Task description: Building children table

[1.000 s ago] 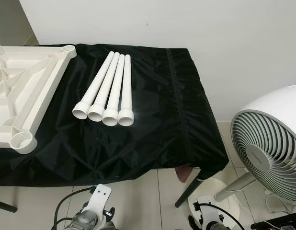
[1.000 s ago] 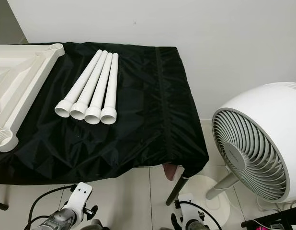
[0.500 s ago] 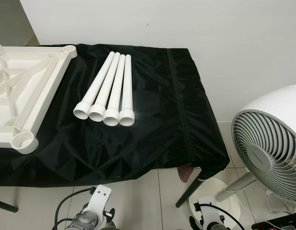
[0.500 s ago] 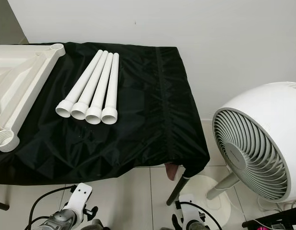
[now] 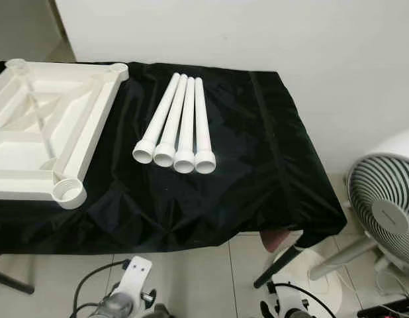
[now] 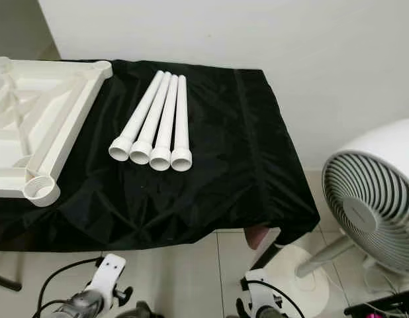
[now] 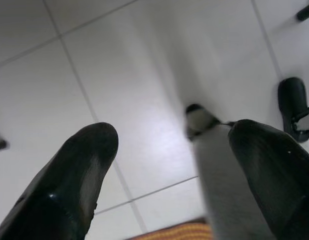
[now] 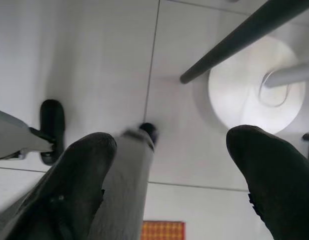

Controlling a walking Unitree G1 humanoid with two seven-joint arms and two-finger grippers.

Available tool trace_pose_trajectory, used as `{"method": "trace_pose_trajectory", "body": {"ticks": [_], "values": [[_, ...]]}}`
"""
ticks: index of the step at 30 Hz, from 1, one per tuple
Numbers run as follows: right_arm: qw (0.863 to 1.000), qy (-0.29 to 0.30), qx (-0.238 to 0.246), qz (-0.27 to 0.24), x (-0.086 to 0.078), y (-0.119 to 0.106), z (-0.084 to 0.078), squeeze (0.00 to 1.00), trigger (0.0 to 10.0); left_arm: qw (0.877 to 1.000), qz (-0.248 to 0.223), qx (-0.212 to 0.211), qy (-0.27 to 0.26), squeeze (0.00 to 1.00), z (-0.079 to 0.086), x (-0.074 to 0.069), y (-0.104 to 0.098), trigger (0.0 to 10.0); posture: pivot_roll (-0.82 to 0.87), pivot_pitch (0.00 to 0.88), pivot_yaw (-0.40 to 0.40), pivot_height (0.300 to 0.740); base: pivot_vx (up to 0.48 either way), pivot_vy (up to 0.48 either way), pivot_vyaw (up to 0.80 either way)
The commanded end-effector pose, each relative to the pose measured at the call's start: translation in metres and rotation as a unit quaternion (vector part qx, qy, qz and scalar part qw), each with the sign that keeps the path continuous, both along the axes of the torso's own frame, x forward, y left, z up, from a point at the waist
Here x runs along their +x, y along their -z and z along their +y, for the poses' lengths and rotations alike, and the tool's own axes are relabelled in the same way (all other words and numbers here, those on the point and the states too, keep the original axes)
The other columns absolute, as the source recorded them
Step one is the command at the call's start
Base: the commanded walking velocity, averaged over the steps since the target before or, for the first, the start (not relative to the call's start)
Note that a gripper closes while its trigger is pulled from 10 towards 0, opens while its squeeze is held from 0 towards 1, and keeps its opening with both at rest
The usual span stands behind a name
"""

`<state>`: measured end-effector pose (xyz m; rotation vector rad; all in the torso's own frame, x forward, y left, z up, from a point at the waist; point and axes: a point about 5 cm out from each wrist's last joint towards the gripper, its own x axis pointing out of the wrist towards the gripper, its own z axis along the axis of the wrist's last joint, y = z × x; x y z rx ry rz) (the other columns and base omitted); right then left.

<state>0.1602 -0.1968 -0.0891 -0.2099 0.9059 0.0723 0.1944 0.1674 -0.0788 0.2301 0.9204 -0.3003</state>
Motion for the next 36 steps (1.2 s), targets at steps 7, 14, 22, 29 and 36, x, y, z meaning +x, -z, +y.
{"method": "trace_pose_trajectory", "body": {"ticks": [7,14,22,29,36], "values": [[1.0,-0.006,-0.006,0.019,-0.0063,0.0032,-0.0007,0.0,10.0,0.998,-0.006,0.044,-0.036,0.0,0.0036,-0.0034,0.0026,10.0,-0.07,0.0,0.012,0.74,0.0,0.409,0.0],[1.0,-0.011,-0.006,0.02,-0.006,0.0034,0.0008,0.0,10.0,0.998,-0.004,0.045,-0.038,0.0,0.0047,-0.0051,0.0033,10.0,-0.06,0.0,0.012,0.74,0.0,0.414,0.0],[1.0,-0.014,-0.007,0.024,-0.008,0.0044,0.002,0.0,10.0,0.998,-0.005,0.046,-0.037,0.0,0.0054,-0.0061,0.0037,10.0,-0.06,0.0,0.015,0.74,0.0,0.416,0.0],[1.0,-0.018,-0.007,0.025,-0.0081,0.0046,0.0031,0.0,10.0,0.998,-0.012,0.049,-0.03,0.0,0.0056,-0.0049,0.0027,10.0,-0.06,0.0,0.015,0.74,0.0,0.107,0.0],[0.999,-0.025,-0.009,0.026,-0.0089,0.0049,0.0035,0.0,10.0,0.998,-0.01,0.053,-0.015,0.0,0.0056,-0.0074,0.0038,10.0,-0.06,0.0,0.016,0.74,0.0,0.0,0.0]]}}
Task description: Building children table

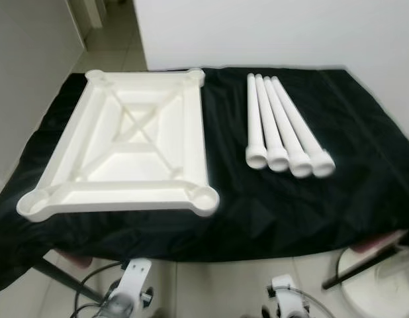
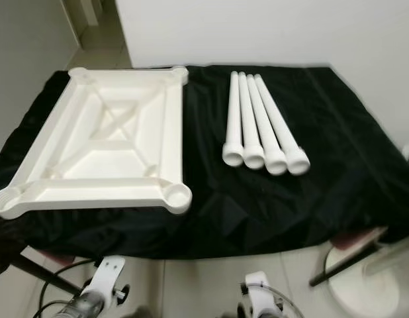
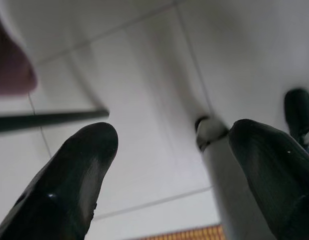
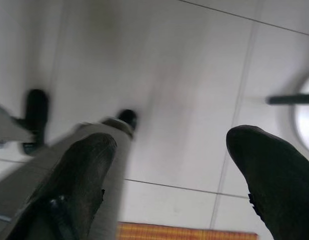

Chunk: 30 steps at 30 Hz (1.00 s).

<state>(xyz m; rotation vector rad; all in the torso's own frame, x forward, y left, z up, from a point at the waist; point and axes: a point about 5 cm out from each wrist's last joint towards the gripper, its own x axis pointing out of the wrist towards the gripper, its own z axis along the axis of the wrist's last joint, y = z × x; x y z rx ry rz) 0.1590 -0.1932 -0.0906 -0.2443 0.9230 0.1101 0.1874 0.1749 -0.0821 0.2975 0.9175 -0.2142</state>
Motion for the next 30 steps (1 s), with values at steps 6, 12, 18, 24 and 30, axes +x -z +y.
{"method": "trace_pose_trajectory", "body": {"ticks": [6,12,18,24,30], "values": [[1.0,-0.004,-0.003,0.017,-0.009,0.004,0.0,0.0,10.0,1.0,0.007,0.014,0.023,0.0,0.001,-0.006,0.003,10.0,-0.05,0.0,0.017,0.74,0.0,0.0,0.0],[1.0,-0.004,-0.002,0.018,-0.01,0.004,0.0,0.0,10.0,1.0,0.008,0.013,0.019,0.0,0.001,-0.006,0.003,10.0,-0.05,0.0,0.018,0.74,0.0,0.0,0.0],[1.0,0.001,0.002,0.015,-0.011,0.004,0.0,0.0,10.0,1.0,0.006,0.005,0.011,0.0,0.002,-0.006,0.002,10.0,-0.05,0.0,0.022,0.74,0.0,0.0,0.0],[1.0,0.002,0.007,0.008,-0.011,0.004,-0.001,0.0,10.0,1.0,0.008,-0.009,0.02,0.0,0.002,-0.008,0.003,10.0,-0.05,0.0,0.022,0.74,0.0,0.0,0.0],[1.0,-0.006,0.012,-0.004,-0.012,0.002,-0.003,0.0,10.0,0.999,0.009,-0.025,0.046,0.0,0.0,-0.012,0.004,10.0,-0.05,0.0,0.022,0.74,0.0,0.0,0.0]]}}
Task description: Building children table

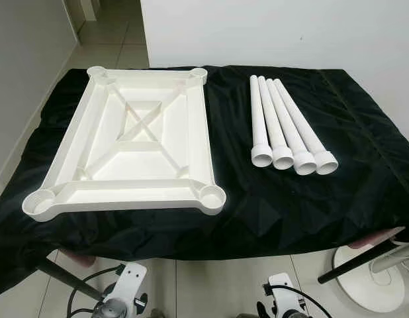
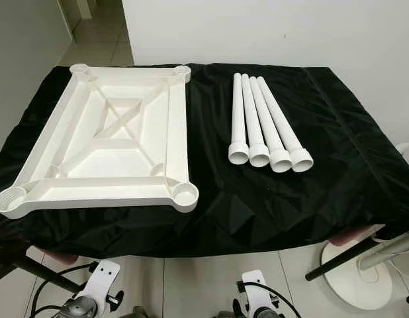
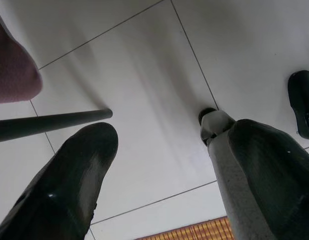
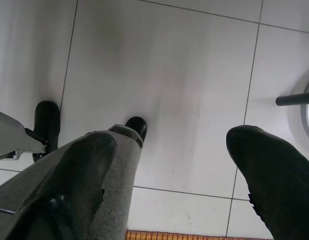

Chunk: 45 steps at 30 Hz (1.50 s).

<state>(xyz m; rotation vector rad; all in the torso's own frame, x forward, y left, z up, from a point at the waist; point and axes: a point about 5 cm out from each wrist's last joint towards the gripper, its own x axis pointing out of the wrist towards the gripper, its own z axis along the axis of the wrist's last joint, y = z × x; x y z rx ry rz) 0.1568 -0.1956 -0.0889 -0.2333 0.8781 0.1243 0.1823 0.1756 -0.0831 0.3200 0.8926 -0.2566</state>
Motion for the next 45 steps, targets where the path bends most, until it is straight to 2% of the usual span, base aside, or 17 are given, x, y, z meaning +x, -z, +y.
{"method": "trace_pose_trajectory", "body": {"ticks": [1,7,19,25,29,31,32,34,35,37,39,40,41,42,43,44,45], "values": [[1.0,0.0,0.002,0.018,-0.009,0.004,-0.001,0.0,10.0,0.999,0.019,-0.024,0.022,0.0,0.0,-0.007,0.003,10.0,-0.05,0.0,0.022,0.74,0.0,0.0,0.0],[0.999,-0.03,0.018,-0.02,-0.003,-0.002,-0.003,0.0,10.0,0.992,0.009,-0.061,0.109,0.0,-0.003,-0.013,0.0,10.0,-0.06,0.0,0.016,0.74,0.0,0.0,0.0],[0.992,-0.04,0.04,-0.117,0.026,-0.026,-0.015,0.0,10.0,0.986,-0.04,-0.074,0.142,0.0,0.013,-0.001,-0.013,10.0,-0.07,0.064,0.006,0.74,0.0,0.0,0.0],[0.979,-0.092,0.075,-0.164,0.047,-0.041,-0.003,0.0,10.0,0.97,-0.073,-0.161,0.166,0.0,0.013,0.023,-0.034,10.0,-0.07,0.133,0.007,0.74,0.0,0.0,0.0],[0.976,-0.111,0.089,-0.167,0.05,-0.044,0.001,0.0,10.0,0.959,-0.078,-0.188,0.199,0.0,0.009,0.026,-0.041,10.0,-0.07,0.138,0.008,0.74,0.0,0.0,0.0],[0.961,-0.171,0.135,-0.168,0.051,-0.05,0.011,0.0,10.0,0.931,-0.086,-0.222,0.276,0.0,0.003,0.025,-0.054,10.0,-0.05,0.165,0.012,0.74,0.0,0.0,0.0],[0.961,-0.171,0.135,-0.168,0.051,-0.05,0.011,0.0,10.0,0.931,-0.086,-0.222,0.276,0.0,0.003,0.025,-0.054,10.0,-0.05,0.165,0.012,0.74,0.0,0.0,0.0],[0.938,-0.246,0.179,-0.167,0.05,-0.06,0.018,0.0,10.0,0.899,-0.073,-0.25,0.353,0.0,-0.006,0.013,-0.068,10.0,-0.05,0.182,0.015,0.74,0.0,0.0,0.0],[0.938,-0.246,0.179,-0.167,0.05,-0.06,0.018,0.0,10.0,0.899,-0.073,-0.25,0.353,0.0,-0.006,0.013,-0.068,10.0,-0.05,0.182,0.015,0.74,0.0,0.0,0.0],[0.921,-0.287,0.206,-0.166,0.049,-0.07,0.017,0.0,10.0,0.88,-0.052,-0.265,0.391,0.0,-0.012,0.003,-0.077,10.0,-0.05,0.191,0.014,0.74,0.0,0.0,0.0],[0.921,-0.287,0.206,-0.166,0.049,-0.07,0.017,0.0,10.0,0.88,-0.052,-0.265,0.391,0.0,-0.012,0.003,-0.077,10.0,-0.05,0.191,0.014,0.74,0.0,0.0,0.0],[0.9,-0.335,0.231,-0.16,0.046,-0.084,0.013,0.0,10.0,0.859,-0.031,-0.288,0.423,0.0,-0.015,-0.005,-0.091,10.0,-0.06,0.204,0.014,0.74,0.0,0.0,0.0],[0.9,-0.335,0.231,-0.16,0.046,-0.084,0.013,0.0,10.0,0.859,-0.031,-0.288,0.423,0.0,-0.015,-0.005,-0.091,10.0,-0.06,0.204,0.014,0.74,0.0,0.0,0.0],[0.882,-0.372,0.245,-0.153,0.042,-0.096,0.011,0.0,10.0,0.84,-0.018,-0.296,0.455,0.0,-0.015,-0.01,-0.103,10.0,-0.06,0.207,0.007,0.74,0.0,0.0,0.0],[0.882,-0.372,0.245,-0.153,0.042,-0.096,0.011,0.0,10.0,0.84,-0.018,-0.296,0.455,0.0,-0.015,-0.01,-0.103,10.0,-0.06,0.207,0.007,0.74,0.0,0.0,0.0],[0.869,-0.397,0.255,-0.147,0.038,-0.104,0.011,0.0,10.0,0.826,-0.009,-0.302,0.477,0.0,-0.016,-0.015,-0.112,10.0,-0.06,0.207,0.007,0.74,0.0,0.0,0.0],[0.869,-0.397,0.255,-0.147,0.038,-0.104,0.011,0.0,10.0,0.826,-0.009,-0.302,0.477,0.0,-0.016,-0.015,-0.112,10.0,-0.06,0.207,0.007,0.74,0.0,0.0,0.0]]}}
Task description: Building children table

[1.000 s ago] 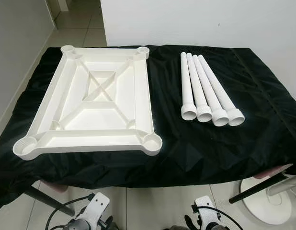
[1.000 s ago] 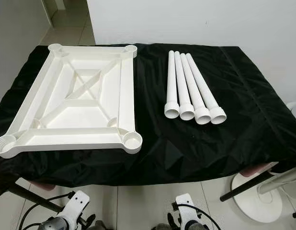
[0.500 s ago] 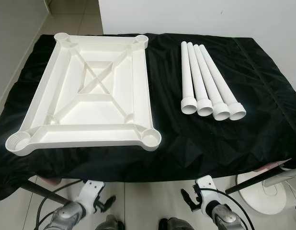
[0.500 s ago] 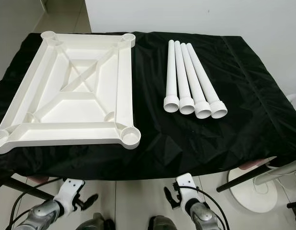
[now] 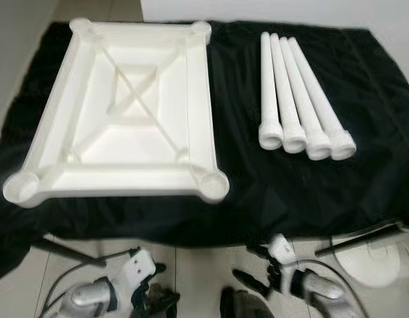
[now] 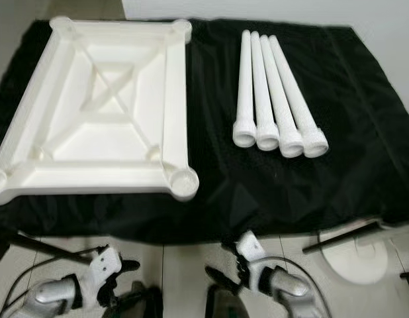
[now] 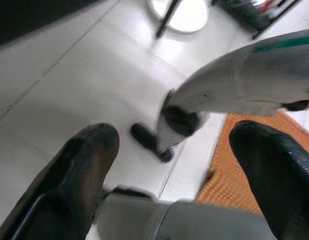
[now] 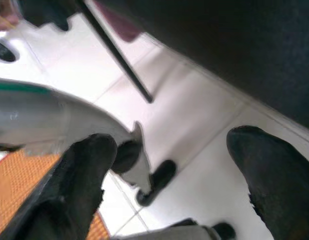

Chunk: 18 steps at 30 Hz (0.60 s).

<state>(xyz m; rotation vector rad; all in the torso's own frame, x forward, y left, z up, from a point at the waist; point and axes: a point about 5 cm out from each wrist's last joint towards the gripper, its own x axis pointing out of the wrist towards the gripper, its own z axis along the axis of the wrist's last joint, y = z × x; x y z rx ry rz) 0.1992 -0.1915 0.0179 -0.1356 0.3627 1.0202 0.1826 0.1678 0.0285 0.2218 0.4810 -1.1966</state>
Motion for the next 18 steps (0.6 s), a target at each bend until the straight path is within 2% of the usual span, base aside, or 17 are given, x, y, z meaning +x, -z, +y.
{"method": "trace_pose_trajectory", "body": {"ticks": [1,3,8,12,16,18], "values": [[0.999,-0.037,0.016,0.015,-0.007,-0.004,0.006,0.0,10.0,0.99,0.06,-0.037,0.125,0.0,-0.009,-0.017,-0.007,10.0,-0.06,0.209,-0.001,0.74,0.0,0.0,0.0],[0.998,-0.056,0.015,0.017,-0.009,-0.008,0.006,0.0,10.0,0.988,0.056,-0.034,0.136,0.0,-0.011,-0.018,-0.012,10.0,-0.07,0.209,-0.002,0.74,0.0,0.0,0.0],[0.992,-0.124,-0.004,0.029,-0.018,-0.018,0.003,0.0,10.0,0.983,0.051,-0.002,0.178,0.0,-0.016,-0.031,-0.027,10.0,-0.07,0.204,-0.015,0.74,0.0,0.0,0.0],[0.987,-0.157,-0.009,0.017,-0.02,-0.031,0.003,0.0,10.0,0.982,0.031,0.01,0.183,0.0,-0.017,-0.029,-0.036,10.0,-0.06,0.2,-0.023,0.74,0.0,0.0,0.0],[0.982,-0.189,-0.011,-0.012,-0.016,-0.059,0.004,0.0,10.0,0.986,-0.013,0.009,0.169,0.0,-0.019,-0.021,-0.068,10.0,-0.06,0.19,-0.032,0.74,0.0,0.0,0.0],[0.982,-0.189,-0.011,-0.012,-0.016,-0.059,0.004,0.0,10.0,0.986,-0.013,0.009,0.169,0.0,-0.019,-0.021,-0.068,10.0,-0.06,0.19,-0.032,0.74,0.0,0.0,0.0]]}}
